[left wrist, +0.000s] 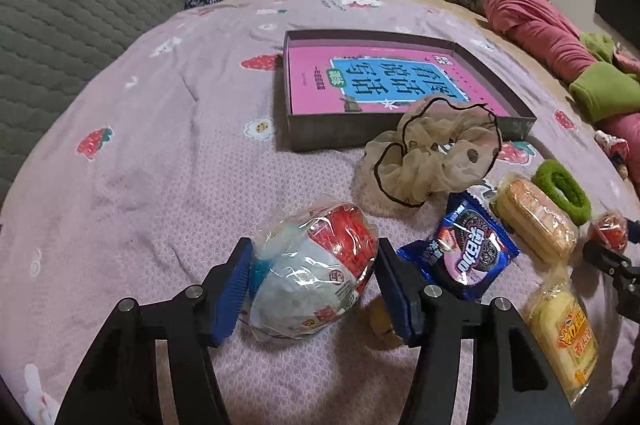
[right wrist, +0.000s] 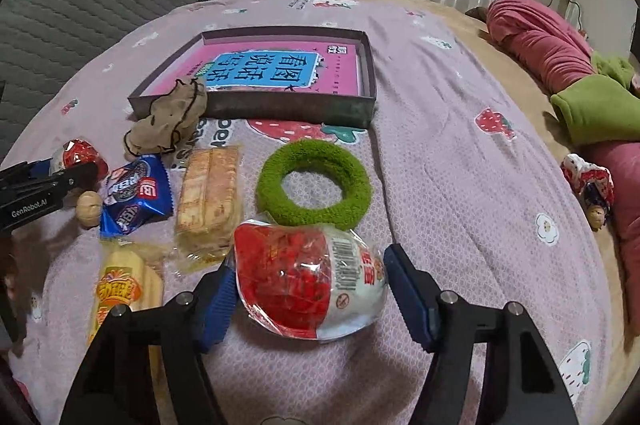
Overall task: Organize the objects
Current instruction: 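Close the left tool on one wrapped egg while the right tool grasps another, then lift both wrapped eggs and carry them over the pink book tray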
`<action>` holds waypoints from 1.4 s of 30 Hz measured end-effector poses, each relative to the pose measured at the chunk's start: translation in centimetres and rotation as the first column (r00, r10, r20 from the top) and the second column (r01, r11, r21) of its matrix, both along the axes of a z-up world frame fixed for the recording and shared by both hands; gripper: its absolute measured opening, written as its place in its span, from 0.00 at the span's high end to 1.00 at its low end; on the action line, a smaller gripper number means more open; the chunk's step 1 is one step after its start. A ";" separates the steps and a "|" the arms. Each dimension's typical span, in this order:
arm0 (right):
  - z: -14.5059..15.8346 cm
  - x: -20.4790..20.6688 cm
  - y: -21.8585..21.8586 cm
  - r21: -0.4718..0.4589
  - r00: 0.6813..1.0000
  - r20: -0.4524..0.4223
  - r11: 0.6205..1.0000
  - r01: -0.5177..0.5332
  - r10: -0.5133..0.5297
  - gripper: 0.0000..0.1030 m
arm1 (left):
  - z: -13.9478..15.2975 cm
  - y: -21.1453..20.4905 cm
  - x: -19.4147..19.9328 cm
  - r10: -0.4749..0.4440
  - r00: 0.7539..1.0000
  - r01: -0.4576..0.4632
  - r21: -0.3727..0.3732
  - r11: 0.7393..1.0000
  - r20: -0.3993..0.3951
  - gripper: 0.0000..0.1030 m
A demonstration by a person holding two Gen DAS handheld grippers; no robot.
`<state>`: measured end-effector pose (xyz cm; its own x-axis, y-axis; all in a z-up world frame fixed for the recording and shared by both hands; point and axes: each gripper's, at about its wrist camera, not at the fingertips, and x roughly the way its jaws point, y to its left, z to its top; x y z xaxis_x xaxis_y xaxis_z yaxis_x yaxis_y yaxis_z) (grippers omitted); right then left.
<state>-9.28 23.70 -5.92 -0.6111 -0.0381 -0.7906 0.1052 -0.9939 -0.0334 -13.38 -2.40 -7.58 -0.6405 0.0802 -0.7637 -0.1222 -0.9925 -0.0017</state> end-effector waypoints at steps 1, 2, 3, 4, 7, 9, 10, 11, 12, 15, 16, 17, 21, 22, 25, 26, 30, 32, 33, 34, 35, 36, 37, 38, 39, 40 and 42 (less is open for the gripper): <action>0.2 0.2 -0.1 -0.002 1.000 -0.005 1.000 -0.001 0.001 0.33 | 0.2 0.1 0.3 0.000 1.000 0.000 -0.004 1.000 -0.008 0.40; 0.4 0.3 -0.1 -0.003 1.000 -0.011 1.000 -0.003 0.003 0.33 | 0.5 0.1 0.6 0.001 1.000 -0.001 -0.003 1.000 -0.015 0.40; 0.6 0.4 -0.1 -0.006 1.000 -0.016 1.000 -0.006 0.006 0.33 | 0.7 0.1 0.8 0.001 1.000 -0.001 0.001 1.000 -0.019 0.40; 0.8 0.6 -0.2 -0.008 1.000 -0.023 1.000 -0.008 0.008 0.33 | 1.1 0.2 1.2 0.001 1.000 -0.001 0.005 1.000 -0.023 0.40; 1.5 1.0 -0.3 -0.015 0.999 -0.037 1.000 -0.018 0.018 0.33 | 1.9 0.2 2.0 0.005 0.999 -0.005 0.012 1.000 -0.038 0.40; 2.0 1.4 -0.5 -0.016 0.999 -0.047 1.000 -0.024 0.023 0.33 | 2.6 0.2 2.5 0.009 0.999 -0.008 0.023 1.000 -0.050 0.40; 2.3 1.6 -0.6 -0.015 0.998 -0.054 1.000 -0.027 0.026 0.33 | 3.0 0.2 2.8 0.010 0.998 -0.009 0.030 1.000 -0.056 0.40; 2.6 1.8 -0.7 -0.014 0.998 -0.062 0.999 -0.031 0.030 0.33 | 3.4 0.2 3.2 0.011 0.998 -0.009 0.033 0.999 -0.063 0.40; 3.0 2.1 -0.9 -0.013 0.997 -0.072 0.999 -0.037 0.036 0.33 | 3.8 0.2 3.6 0.014 0.997 -0.011 0.033 0.999 -0.071 0.40; 3.9 2.8 -1.2 -0.014 0.995 -0.092 0.999 -0.044 0.042 0.33 | 4.6 0.3 4.7 0.030 0.997 -0.027 0.039 0.999 -0.073 0.40; 4.2 3.1 -1.3 -0.014 0.994 -0.099 0.999 -0.044 0.043 0.33 | 4.7 0.3 4.9 0.031 0.997 -0.028 0.043 0.999 -0.071 0.40; 4.5 3.3 -1.4 -0.014 0.994 -0.103 0.999 -0.047 0.045 0.33 | 5.0 0.4 5.3 0.029 0.997 -0.026 0.047 0.999 -0.071 0.40; 5.7 4.4 -2.1 -0.002 0.990 -0.129 0.998 -0.058 0.057 0.33 | 6.1 0.9 6.9 0.038 0.996 -0.033 0.062 0.998 -0.083 0.40; 6.0 4.7 -2.2 -0.003 0.989 -0.136 0.998 -0.057 0.056 0.33 | 6.3 1.0 7.2 0.037 0.996 -0.031 0.067 0.997 -0.080 0.40; 6.9 5.5 -2.4 -0.018 0.987 -0.152 0.998 -0.057 0.053 0.33 | 7.4 1.8 8.5 0.033 0.995 -0.026 0.064 0.998 -0.098 0.40; 7.1 5.8 -2.4 -0.021 0.986 -0.156 0.998 -0.055 0.052 0.33 | 7.6 2.0 8.8 0.033 0.994 -0.027 0.059 0.998 -0.107 0.40; 8.2 6.6 -2.7 -0.023 0.983 -0.178 0.998 -0.058 0.053 0.33 | 9.1 2.5 10.0 0.045 0.991 -0.040 0.045 0.998 -0.126 0.40; 8.7 6.9 -2.7 -0.026 0.981 -0.187 0.998 -0.060 0.054 0.33 | 9.9 2.4 10.6 0.054 0.990 -0.047 0.056 0.997 -0.133 0.40; 9.0 7.0 -2.8 -0.027 0.980 -0.190 0.998 -0.063 0.057 0.33 | 10.2 2.4 10.8 0.059 0.989 -0.051 0.056 0.997 -0.138 0.40; 9.3 7.2 -2.8 -0.024 0.979 -0.197 0.998 -0.063 0.057 0.33 | 10.5 2.4 11.1 0.060 0.988 -0.051 0.060 0.997 -0.144 0.40; 9.7 7.4 -2.9 -0.023 0.977 -0.205 0.998 -0.065 0.059 0.33 | 10.9 2.3 11.4 0.062 0.987 -0.053 0.063 0.997 -0.150 0.40; 10.1 7.5 -2.9 -0.023 0.975 -0.213 0.997 -0.068 0.061 0.33 | 11.1 2.3 11.5 0.065 0.986 -0.055 0.064 0.996 -0.154 0.40; 10.4 7.5 -2.9 -0.021 0.974 -0.218 0.997 -0.068 0.062 0.33 | 11.4 2.3 11.6 0.066 0.985 -0.057 0.063 0.996 -0.160 0.40; 10.9 7.6 -3.0 -0.019 0.972 -0.227 0.998 -0.068 0.061 0.33 | 11.8 2.3 11.9 0.068 0.984 -0.058 0.066 0.996 -0.167 0.40; 11.2 7.7 -3.0 -0.019 0.971 -0.233 0.998 -0.067 0.061 0.33 | 12.1 2.3 12.0 0.070 0.983 -0.059 0.066 0.996 -0.172 0.40; 11.6 7.8 -3.0 -0.021 0.969 -0.240 0.998 -0.067 0.060 0.33 | 12.3 2.4 12.0 0.073 0.982 -0.062 0.065 0.996 -0.174 0.40; 12.4 7.9 -3.0 -0.026 0.965 -0.255 0.998 -0.064 0.056 0.33 | 13.0 2.4 12.2 0.076 0.980 -0.063 0.072 0.995 -0.182 0.40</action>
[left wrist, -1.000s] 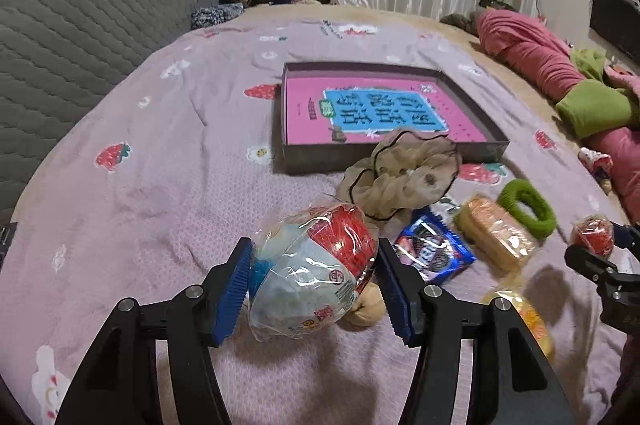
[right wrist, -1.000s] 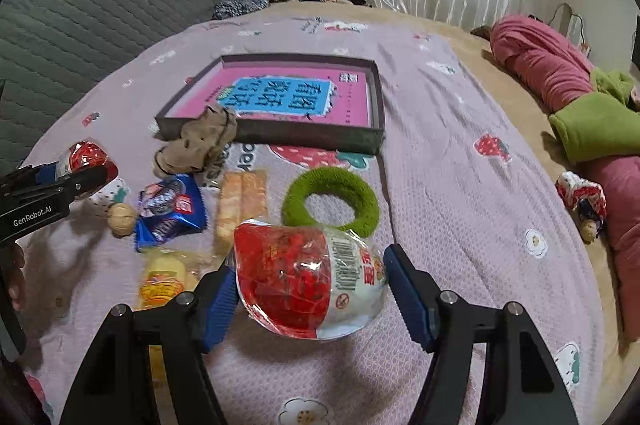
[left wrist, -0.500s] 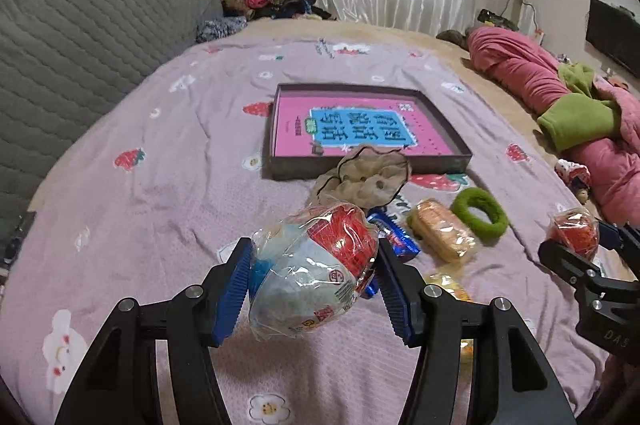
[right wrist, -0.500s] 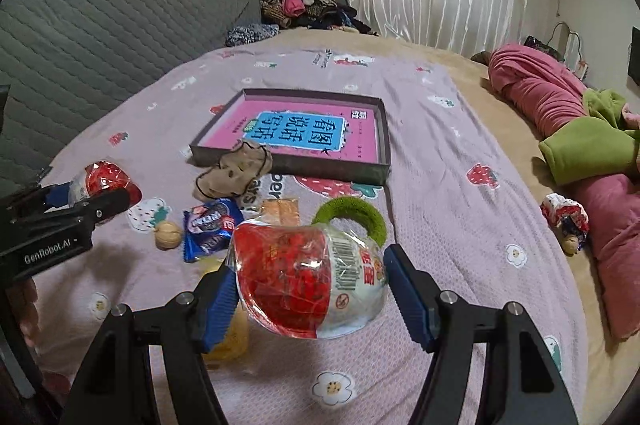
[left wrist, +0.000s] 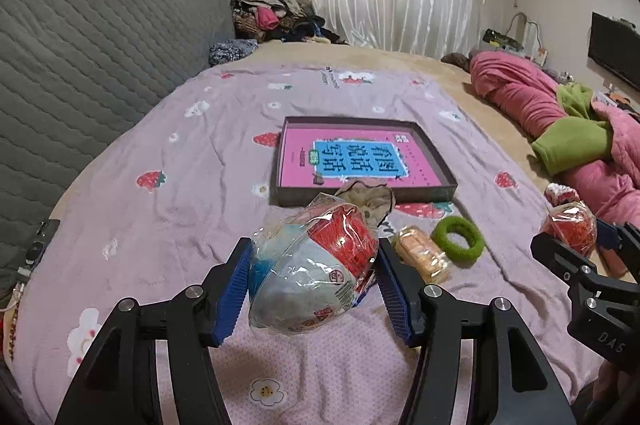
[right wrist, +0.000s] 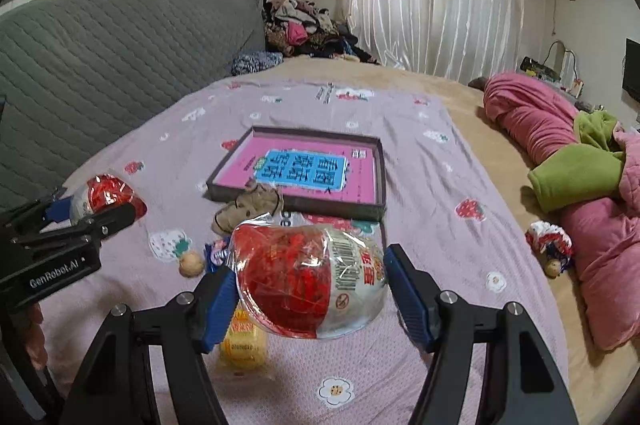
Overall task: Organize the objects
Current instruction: 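Lift both wrapped eggs and carry them over the pink book tray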
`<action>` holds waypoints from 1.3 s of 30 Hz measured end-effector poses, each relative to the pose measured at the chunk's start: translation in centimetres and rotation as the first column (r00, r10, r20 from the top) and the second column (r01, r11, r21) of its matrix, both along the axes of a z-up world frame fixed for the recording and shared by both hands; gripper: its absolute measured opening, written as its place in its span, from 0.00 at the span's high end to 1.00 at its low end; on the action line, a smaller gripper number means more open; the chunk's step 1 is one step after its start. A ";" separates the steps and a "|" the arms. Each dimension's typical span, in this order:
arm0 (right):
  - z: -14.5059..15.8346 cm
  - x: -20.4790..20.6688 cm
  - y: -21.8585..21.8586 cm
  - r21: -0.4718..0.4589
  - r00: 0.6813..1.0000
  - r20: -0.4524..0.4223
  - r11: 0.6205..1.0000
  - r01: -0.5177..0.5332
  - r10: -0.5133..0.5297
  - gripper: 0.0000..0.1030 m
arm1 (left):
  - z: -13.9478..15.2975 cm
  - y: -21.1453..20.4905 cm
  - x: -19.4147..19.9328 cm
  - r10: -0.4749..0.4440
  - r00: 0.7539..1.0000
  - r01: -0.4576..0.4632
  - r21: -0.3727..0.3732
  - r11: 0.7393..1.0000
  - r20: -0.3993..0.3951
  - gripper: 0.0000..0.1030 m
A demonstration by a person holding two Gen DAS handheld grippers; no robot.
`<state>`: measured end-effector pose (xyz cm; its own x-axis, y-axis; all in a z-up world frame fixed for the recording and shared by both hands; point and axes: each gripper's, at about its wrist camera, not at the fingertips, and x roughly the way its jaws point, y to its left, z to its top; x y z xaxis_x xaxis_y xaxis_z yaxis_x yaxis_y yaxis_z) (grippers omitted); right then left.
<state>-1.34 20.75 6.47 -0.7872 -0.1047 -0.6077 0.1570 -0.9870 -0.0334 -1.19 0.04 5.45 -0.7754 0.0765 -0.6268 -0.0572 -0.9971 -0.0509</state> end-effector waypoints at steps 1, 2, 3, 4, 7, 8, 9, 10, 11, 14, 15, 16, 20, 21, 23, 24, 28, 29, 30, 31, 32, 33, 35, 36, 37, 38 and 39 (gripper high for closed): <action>0.4 0.0 0.0 -0.002 1.000 -0.004 1.000 0.001 -0.001 0.33 | 0.3 0.1 0.1 0.002 1.000 -0.002 -0.002 1.000 -0.006 0.40; 0.7 0.1 0.0 -0.006 1.000 -0.011 1.000 0.003 -0.003 0.33 | 0.8 0.2 0.3 0.003 1.000 -0.004 -0.011 1.000 -0.017 0.40; 1.1 0.2 0.1 -0.011 1.000 -0.017 1.000 0.004 -0.004 0.33 | 1.1 0.3 0.5 0.004 1.000 -0.005 -0.017 1.000 -0.026 0.40; 1.4 0.2 0.0 -0.014 1.000 -0.024 1.000 0.005 -0.005 0.33 | 1.5 0.3 0.6 0.003 0.999 -0.004 -0.017 1.000 -0.033 0.40; 2.3 0.3 -0.1 -0.015 0.999 -0.043 1.000 0.007 -0.007 0.33 | 2.5 0.7 0.7 0.000 0.999 -0.001 -0.015 1.000 -0.049 0.40; 2.7 0.2 -0.1 -0.015 0.999 -0.050 1.000 0.010 -0.011 0.33 | 2.8 0.8 0.8 -0.002 0.999 0.001 -0.017 1.000 -0.054 0.40; 2.9 0.1 -0.1 -0.014 0.999 -0.051 1.000 0.010 -0.011 0.33 | 3.1 0.9 0.8 -0.003 0.998 0.002 -0.018 1.000 -0.057 0.40; 3.2 0.1 -0.1 -0.015 0.998 -0.056 1.000 0.013 -0.014 0.33 | 3.5 1.0 0.8 -0.004 0.998 0.003 -0.016 1.000 -0.064 0.40; 3.4 0.0 0.0 -0.017 0.998 -0.062 1.000 0.017 -0.018 0.33 | 3.8 1.1 0.8 -0.006 0.998 0.004 -0.018 1.000 -0.069 0.40; 4.1 -0.3 0.2 -0.014 0.997 -0.073 1.000 0.025 -0.026 0.33 | 4.7 1.5 0.8 -0.005 0.996 0.004 -0.018 1.000 -0.087 0.40; 4.2 -0.4 0.3 -0.016 0.997 -0.075 0.999 0.028 -0.029 0.33 | 5.0 1.6 0.7 -0.006 0.996 0.004 -0.014 1.000 -0.090 0.40; 4.5 -0.5 0.4 -0.022 0.996 -0.081 0.999 0.031 -0.033 0.33 | 5.2 1.7 0.7 -0.007 0.996 0.006 -0.010 1.000 -0.094 0.40; 5.2 -1.0 0.7 -0.021 0.995 -0.089 0.999 0.038 -0.040 0.33 | 6.2 2.0 0.4 -0.009 0.994 0.008 -0.010 1.000 -0.109 0.40; 5.4 -1.1 0.7 -0.022 0.995 -0.093 0.999 0.037 -0.039 0.33 | 6.3 2.0 0.3 -0.010 0.994 0.010 -0.009 1.000 -0.111 0.40; 5.8 -1.3 0.9 -0.023 0.994 -0.103 0.999 0.040 -0.042 0.33 | 6.7 2.0 0.0 -0.013 0.993 0.012 -0.011 1.000 -0.115 0.40; 6.0 -1.5 0.9 -0.020 0.994 -0.105 0.999 0.039 -0.041 0.33 | 6.9 2.1 -0.2 -0.015 0.993 0.014 -0.011 1.000 -0.118 0.40; 6.6 -2.6 1.2 -0.017 0.992 -0.116 0.999 0.045 -0.047 0.33 | 7.6 2.5 -1.1 -0.024 0.992 0.022 -0.014 1.000 -0.127 0.40; 6.7 -3.0 1.2 -0.018 0.992 -0.118 0.999 0.044 -0.046 0.33 | 7.9 2.6 -1.3 -0.025 0.991 0.023 -0.017 1.000 -0.133 0.40; 6.8 -3.3 1.3 -0.016 0.992 -0.118 0.999 0.042 -0.044 0.33 | 8.0 2.8 -1.7 -0.026 0.991 0.023 -0.021 1.000 -0.135 0.40; 6.9 -3.7 1.3 -0.014 0.992 -0.121 0.999 0.045 -0.047 0.33 | 8.1 2.8 -2.0 -0.026 0.990 0.024 -0.022 0.999 -0.137 0.40; 7.0 -4.0 1.3 -0.011 0.991 -0.124 0.999 0.046 -0.047 0.33 | 8.3 2.9 -2.4 -0.029 0.990 0.026 -0.022 0.999 -0.137 0.40; 7.1 -4.3 1.3 -0.009 0.991 -0.126 0.999 0.044 -0.045 0.33 | 8.4 3.0 -2.7 -0.028 0.990 0.025 -0.021 0.999 -0.138 0.40; 7.2 -4.9 1.3 -0.007 0.990 -0.129 0.999 0.046 -0.047 0.33 | 8.6 3.0 -3.4 -0.023 0.990 0.020 -0.020 1.000 -0.140 0.40; 7.2 -5.3 1.3 -0.007 0.991 -0.127 0.999 0.045 -0.045 0.33 | 8.6 3.0 -3.6 -0.022 0.990 0.021 -0.013 1.000 -0.139 0.40; 7.3 -5.7 1.4 -0.008 0.990 -0.129 0.999 0.049 -0.050 0.33 | 8.7 2.9 -4.0 -0.024 0.990 0.023 -0.006 1.000 -0.138 0.40; 7.3 -6.0 1.4 -0.008 0.990 -0.129 0.999 0.049 -0.050 0.33 | 8.7 3.0 -4.4 -0.025 0.990 0.025 -0.005 1.000 -0.136 0.40; 7.3 -6.4 1.5 -0.008 0.991 -0.128 0.999 0.050 -0.051 0.33 | 8.6 3.1 -4.7 -0.024 0.990 0.024 -0.005 1.000 -0.136 0.40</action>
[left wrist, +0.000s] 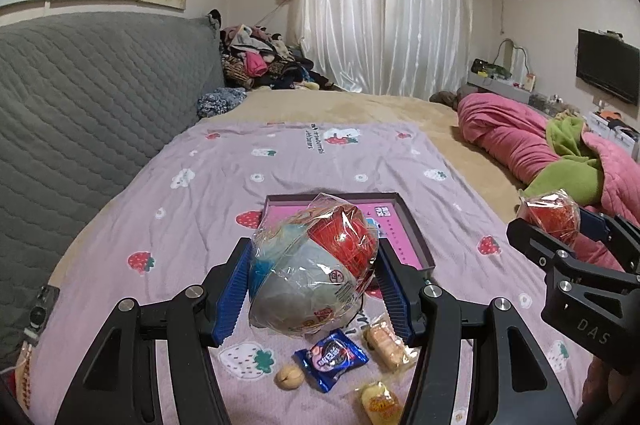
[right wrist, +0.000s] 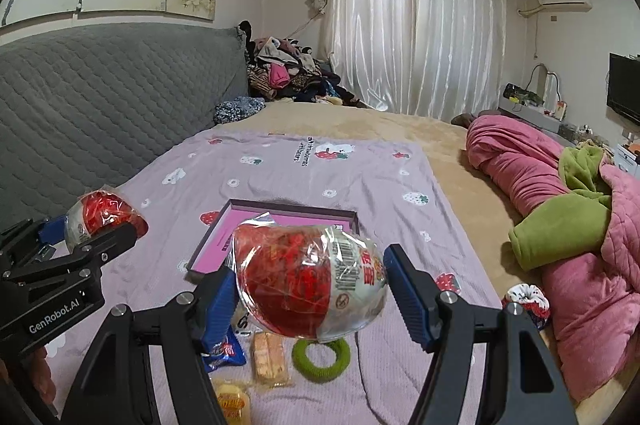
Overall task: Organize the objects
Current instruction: 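Lift both wrapped eggs and carry them over the pink book tray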
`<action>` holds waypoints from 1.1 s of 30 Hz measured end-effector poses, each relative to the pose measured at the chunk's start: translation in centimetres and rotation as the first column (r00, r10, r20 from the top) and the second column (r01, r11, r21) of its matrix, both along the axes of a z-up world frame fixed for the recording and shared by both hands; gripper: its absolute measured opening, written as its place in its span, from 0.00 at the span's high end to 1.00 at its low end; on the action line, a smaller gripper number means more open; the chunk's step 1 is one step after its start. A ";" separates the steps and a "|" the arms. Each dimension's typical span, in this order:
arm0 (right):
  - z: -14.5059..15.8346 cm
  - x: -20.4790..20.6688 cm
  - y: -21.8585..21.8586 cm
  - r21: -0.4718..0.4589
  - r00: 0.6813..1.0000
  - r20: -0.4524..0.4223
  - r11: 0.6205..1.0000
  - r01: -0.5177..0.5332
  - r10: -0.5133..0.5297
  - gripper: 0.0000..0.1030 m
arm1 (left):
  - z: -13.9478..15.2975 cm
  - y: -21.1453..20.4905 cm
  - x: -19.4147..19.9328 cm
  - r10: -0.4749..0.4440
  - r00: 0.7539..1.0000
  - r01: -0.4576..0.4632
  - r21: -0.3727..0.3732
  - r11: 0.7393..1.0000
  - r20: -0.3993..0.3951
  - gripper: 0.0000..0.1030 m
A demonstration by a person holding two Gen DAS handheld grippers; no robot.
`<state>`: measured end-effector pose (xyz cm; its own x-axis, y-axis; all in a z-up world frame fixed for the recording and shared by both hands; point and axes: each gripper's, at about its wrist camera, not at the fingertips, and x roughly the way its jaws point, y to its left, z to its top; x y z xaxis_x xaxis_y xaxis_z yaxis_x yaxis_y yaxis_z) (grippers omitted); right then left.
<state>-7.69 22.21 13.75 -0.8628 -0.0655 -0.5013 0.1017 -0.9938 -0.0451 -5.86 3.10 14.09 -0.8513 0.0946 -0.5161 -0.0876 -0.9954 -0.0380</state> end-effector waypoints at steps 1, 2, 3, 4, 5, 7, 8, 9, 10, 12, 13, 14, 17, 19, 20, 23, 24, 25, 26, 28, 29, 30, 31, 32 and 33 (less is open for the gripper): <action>0.0 -0.3 0.1 -0.002 1.000 0.000 1.000 0.002 -0.002 0.33 | 0.0 0.0 -0.4 0.001 1.000 -0.001 -0.001 1.000 0.003 0.40; 0.0 -0.5 0.1 -0.003 1.000 0.000 1.000 0.002 -0.002 0.33 | 0.0 0.0 -0.9 0.002 1.000 -0.002 0.004 1.000 0.005 0.40; -0.1 -1.0 0.2 -0.007 1.000 0.001 1.000 0.005 -0.005 0.33 | 0.0 -0.1 -1.2 0.003 1.000 -0.003 0.007 1.000 0.006 0.40; -0.1 -1.3 0.3 -0.011 1.000 0.002 1.000 0.005 -0.005 0.33 | 0.0 0.0 -1.6 0.004 1.000 -0.004 0.008 1.000 0.008 0.40; -0.1 -1.6 0.4 -0.016 1.000 0.004 1.000 0.003 -0.003 0.33 | 0.1 -0.1 -2.2 0.003 1.000 -0.003 0.011 1.000 0.008 0.40; 0.0 -2.5 0.4 -0.023 1.000 0.005 1.000 0.004 -0.004 0.33 | 0.2 -0.1 -3.1 0.001 1.000 -0.001 0.013 1.000 0.005 0.40; 0.0 -2.8 0.5 -0.025 1.000 0.005 1.000 0.004 -0.003 0.33 | 0.3 -0.1 -3.8 0.004 1.000 -0.004 0.010 1.000 0.002 0.40; 0.1 -3.4 0.5 -0.025 1.000 0.001 1.000 0.005 -0.005 0.33 | 0.4 -0.1 -4.3 0.007 1.000 -0.007 0.008 1.000 0.001 0.40; 0.0 -3.9 0.4 -0.023 1.000 0.002 1.000 0.004 -0.004 0.33 | 0.4 -0.1 -4.8 0.009 1.000 -0.009 0.006 1.000 0.000 0.40; -0.1 -4.9 0.4 -0.024 1.000 0.002 1.000 0.007 -0.007 0.33 | 0.4 -0.3 -6.1 0.014 1.000 -0.014 0.004 1.000 0.001 0.40; -0.2 -5.6 0.3 -0.027 1.000 0.006 1.000 0.006 -0.006 0.33 | 0.3 -0.3 -6.7 0.016 1.000 -0.016 0.003 1.000 0.003 0.40; -0.3 -6.2 0.3 -0.031 1.000 0.011 0.999 0.005 -0.005 0.33 | 0.2 -0.3 -7.4 0.016 1.000 -0.016 0.005 1.000 0.003 0.40; -0.6 -8.1 0.4 -0.040 1.000 0.014 0.999 0.004 -0.003 0.33 | -0.3 -0.2 -9.2 0.017 1.000 -0.017 0.000 1.000 0.006 0.40; -1.0 -9.4 0.2 -0.035 1.000 0.021 0.999 0.005 -0.004 0.33 | -0.7 -0.2 -10.6 0.018 1.000 -0.018 -0.005 1.000 0.012 0.40; -1.2 -9.9 0.2 -0.035 1.000 0.022 0.999 0.007 -0.007 0.33 | -0.9 -0.1 -11.3 0.021 1.000 -0.021 -0.007 1.000 0.013 0.40; -1.9 -11.7 0.3 -0.044 0.999 0.031 0.999 0.010 -0.008 0.33 | -1.5 -0.2 -13.4 0.022 1.000 -0.022 -0.007 1.000 0.019 0.40; -2.2 -12.4 0.3 -0.048 0.999 0.038 0.999 0.006 -0.004 0.33 | -1.7 -0.2 -14.0 0.021 1.000 -0.021 -0.007 1.000 0.020 0.40; -2.3 -13.1 0.3 -0.051 0.999 0.041 0.999 0.007 -0.005 0.33 | -1.8 -0.2 -14.7 0.021 1.000 -0.020 -0.007 1.000 0.021 0.40; -2.4 -13.7 0.3 -0.053 0.999 0.041 0.999 0.005 -0.003 0.33 | -1.9 -0.2 -15.5 0.020 1.000 -0.020 -0.004 1.000 0.021 0.40; -2.7 -15.0 0.5 -0.048 0.999 0.040 0.999 0.008 -0.006 0.33 | -2.2 -0.2 -16.9 0.015 1.000 -0.015 0.000 1.000 0.024 0.40; -2.8 -15.6 0.4 -0.044 0.999 0.041 0.999 0.008 -0.007 0.33 | -2.4 0.0 -17.9 0.014 1.000 -0.014 -0.008 1.000 0.021 0.40; -2.9 -16.5 0.5 -0.043 0.999 0.046 0.999 0.011 -0.009 0.33 | -2.5 0.0 -18.6 0.018 1.000 -0.018 -0.017 1.000 0.021 0.40; -3.0 -17.1 0.4 -0.043 0.999 0.045 0.999 0.012 -0.011 0.33 | -2.8 0.0 -19.6 0.020 1.000 -0.019 -0.020 1.000 0.024 0.40; -3.1 -17.8 0.4 -0.041 0.999 0.044 0.999 0.012 -0.010 0.33 | -3.1 -0.1 -20.4 0.020 0.999 -0.019 -0.019 1.000 0.028 0.40; -3.3 -18.3 0.3 -0.040 0.999 0.046 0.999 0.011 -0.009 0.33 | -3.3 -0.2 -21.0 0.020 0.999 -0.020 -0.018 1.000 0.030 0.40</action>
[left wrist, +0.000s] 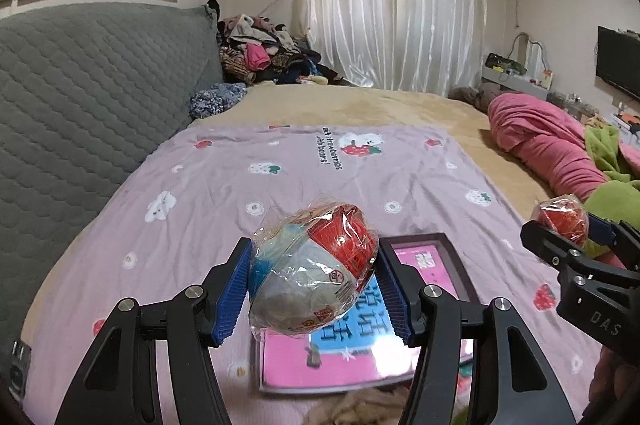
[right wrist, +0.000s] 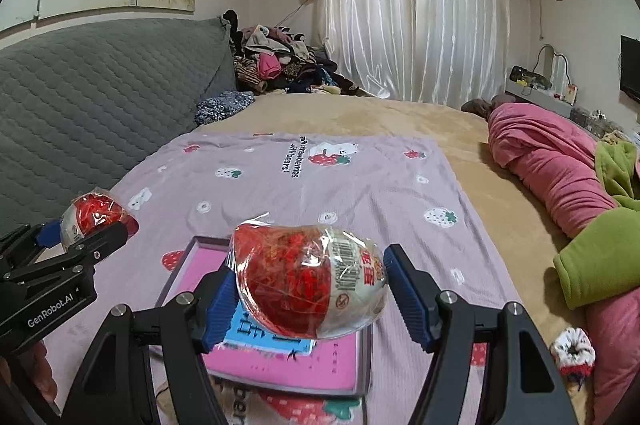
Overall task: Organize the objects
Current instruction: 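Lift both wrapped eggs and carry them over the pink book tray, then lower both eggs into the tray and open both tools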
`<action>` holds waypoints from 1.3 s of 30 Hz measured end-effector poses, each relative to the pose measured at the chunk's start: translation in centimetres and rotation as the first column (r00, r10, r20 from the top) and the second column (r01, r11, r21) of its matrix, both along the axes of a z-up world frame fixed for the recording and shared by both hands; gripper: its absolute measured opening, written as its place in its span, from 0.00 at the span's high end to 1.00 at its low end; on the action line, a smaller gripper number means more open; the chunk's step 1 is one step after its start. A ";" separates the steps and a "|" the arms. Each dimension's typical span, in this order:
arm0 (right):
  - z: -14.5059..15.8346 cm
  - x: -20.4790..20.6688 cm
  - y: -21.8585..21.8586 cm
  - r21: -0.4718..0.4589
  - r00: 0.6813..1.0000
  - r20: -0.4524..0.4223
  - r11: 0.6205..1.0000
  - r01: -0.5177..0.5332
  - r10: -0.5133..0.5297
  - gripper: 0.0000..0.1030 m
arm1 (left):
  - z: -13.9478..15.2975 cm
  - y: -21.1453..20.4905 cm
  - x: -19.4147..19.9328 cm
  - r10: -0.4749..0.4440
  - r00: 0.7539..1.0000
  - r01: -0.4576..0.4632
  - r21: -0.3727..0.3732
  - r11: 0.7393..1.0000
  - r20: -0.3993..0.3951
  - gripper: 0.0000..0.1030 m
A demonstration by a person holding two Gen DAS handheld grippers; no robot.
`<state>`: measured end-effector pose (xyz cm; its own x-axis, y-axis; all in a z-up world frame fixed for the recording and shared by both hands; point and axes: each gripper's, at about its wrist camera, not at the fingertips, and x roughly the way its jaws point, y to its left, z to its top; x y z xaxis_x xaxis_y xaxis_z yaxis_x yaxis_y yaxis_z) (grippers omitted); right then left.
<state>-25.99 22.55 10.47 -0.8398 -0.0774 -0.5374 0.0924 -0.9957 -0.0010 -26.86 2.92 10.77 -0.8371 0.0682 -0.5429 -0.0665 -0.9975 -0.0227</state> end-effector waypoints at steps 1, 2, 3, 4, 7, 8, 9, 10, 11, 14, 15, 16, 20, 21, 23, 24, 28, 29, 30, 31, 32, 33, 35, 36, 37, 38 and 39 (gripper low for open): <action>-0.2 -0.6 -0.1 0.005 1.000 0.002 1.000 -0.002 0.002 0.33 | -0.3 -0.1 -0.8 -0.002 1.000 0.002 0.000 1.000 0.004 0.40; -0.6 -1.4 -0.3 0.014 1.000 0.006 1.000 -0.004 0.004 0.33 | -0.8 -0.2 -1.8 -0.001 1.000 0.000 0.002 1.000 0.010 0.40; -0.9 -1.9 -0.3 0.020 1.000 0.010 1.000 -0.004 0.004 0.33 | -1.3 -0.3 -2.5 -0.001 1.000 0.001 0.007 1.000 0.014 0.40; -1.4 -2.7 -0.5 0.028 1.000 0.017 1.000 -0.007 0.007 0.33 | -2.0 -0.4 -3.5 -0.001 1.000 0.000 0.009 1.000 0.023 0.40; -2.8 -4.8 -0.8 0.034 0.999 0.049 0.999 -0.018 0.017 0.33 | -3.8 -0.6 -5.6 0.004 0.999 -0.005 0.015 1.000 0.047 0.40; -3.3 -5.5 -0.8 0.031 0.998 0.057 0.999 -0.019 0.017 0.33 | -4.4 -0.7 -6.2 0.002 0.999 -0.003 0.021 1.000 0.051 0.40; -3.9 -6.1 -0.8 0.031 0.998 0.063 0.999 -0.019 0.017 0.33 | -4.9 -0.8 -6.8 0.001 0.998 -0.002 0.024 1.000 0.055 0.40; -4.5 -6.8 -0.9 0.037 0.997 0.072 0.999 -0.018 0.016 0.33 | -5.4 -0.8 -7.3 0.002 0.998 -0.003 0.023 1.000 0.060 0.40; -4.9 -7.4 -1.0 0.041 0.997 0.078 0.999 -0.013 0.010 0.33 | -6.2 -0.9 -8.1 -0.003 0.998 0.001 0.025 1.000 0.065 0.40; -6.6 -9.1 -1.1 0.024 0.994 0.108 1.000 -0.018 0.015 0.33 | -8.1 -1.1 -10.1 -0.010 0.996 0.007 0.032 0.999 0.092 0.40; -7.2 -9.7 -1.2 0.025 0.993 0.118 1.000 -0.018 0.015 0.33 | -8.7 -1.2 -10.5 -0.012 0.995 0.008 0.034 0.999 0.096 0.40; -7.8 -10.2 -1.3 0.029 0.992 0.126 0.999 -0.020 0.017 0.33 | -9.2 -1.1 -10.9 -0.015 0.995 0.012 0.034 0.999 0.099 0.40; -10.4 -12.2 -1.7 0.034 0.990 0.144 0.999 -0.013 0.008 0.33 | -11.6 -0.8 -12.8 -0.017 0.993 0.018 -0.002 1.000 0.121 0.40; -10.9 -12.7 -1.8 0.041 0.989 0.147 0.999 -0.014 0.008 0.33 | -12.3 -1.0 -13.2 -0.019 0.991 0.019 0.002 1.000 0.131 0.40; -12.1 -13.6 -2.0 0.062 0.988 0.154 0.998 -0.012 0.002 0.33 | -13.6 -1.4 -13.9 -0.023 0.988 0.020 0.021 1.000 0.150 0.40; -13.0 -14.3 -2.2 0.078 0.987 0.161 0.997 -0.008 -0.005 0.33 | -14.3 -1.5 -14.1 -0.018 0.988 0.015 0.021 1.000 0.155 0.40; -15.4 -16.1 -2.4 0.070 0.982 0.190 0.998 -0.001 -0.012 0.33 | -17.1 -2.1 -15.5 -0.007 0.981 0.001 0.031 1.000 0.196 0.40; -15.8 -16.4 -2.6 0.074 0.981 0.196 0.997 0.000 -0.015 0.33 | -17.5 -2.2 -15.9 -0.002 0.975 -0.007 0.038 0.999 0.220 0.40; -16.2 -16.6 -2.6 0.077 0.979 0.204 0.997 -0.004 -0.012 0.33 | -17.6 -2.3 -16.0 -0.014 0.974 0.002 0.056 0.998 0.226 0.40; -16.4 -16.9 -2.7 0.080 0.978 0.210 0.997 -0.004 -0.013 0.33 | -17.7 -2.4 -16.1 -0.023 0.974 0.006 0.072 0.997 0.227 0.40; -16.4 -16.9 -2.7 0.082 0.979 0.201 0.997 0.001 -0.017 0.33 | -17.7 -2.3 -16.1 -0.019 0.973 0.004 0.066 0.998 0.230 0.40; -16.7 -17.2 -2.7 0.086 0.976 0.218 0.996 0.005 -0.024 0.33 | -17.7 -2.1 -16.2 -0.021 0.973 0.007 0.061 0.998 0.231 0.40; -17.1 -17.4 -2.4 0.080 0.970 0.241 0.997 0.005 -0.024 0.33 | -18.0 -1.8 -16.4 -0.028 0.969 0.014 0.057 0.998 0.246 0.40; -17.2 -17.5 -2.2 0.072 0.968 0.249 0.997 0.009 -0.027 0.33 | -18.2 -1.8 -16.4 -0.027 0.966 0.013 0.053 0.998 0.259 0.40; -17.3 -17.5 -1.9 0.061 0.967 0.253 0.998 0.016 -0.031 0.33 | -18.5 -1.8 -16.7 -0.024 0.960 0.010 0.052 0.999 0.279 0.40; -17.4 -17.8 -1.7 0.050 0.965 0.262 0.999 0.017 -0.030 0.32 | -18.7 -1.8 -16.8 -0.027 0.955 0.010 0.057 0.998 0.297 0.40; -17.7 -18.0 -1.5 0.044 0.960 0.280 0.999 0.021 -0.033 0.32 | -18.7 -1.7 -16.8 -0.030 0.952 0.012 0.062 0.998 0.303 0.40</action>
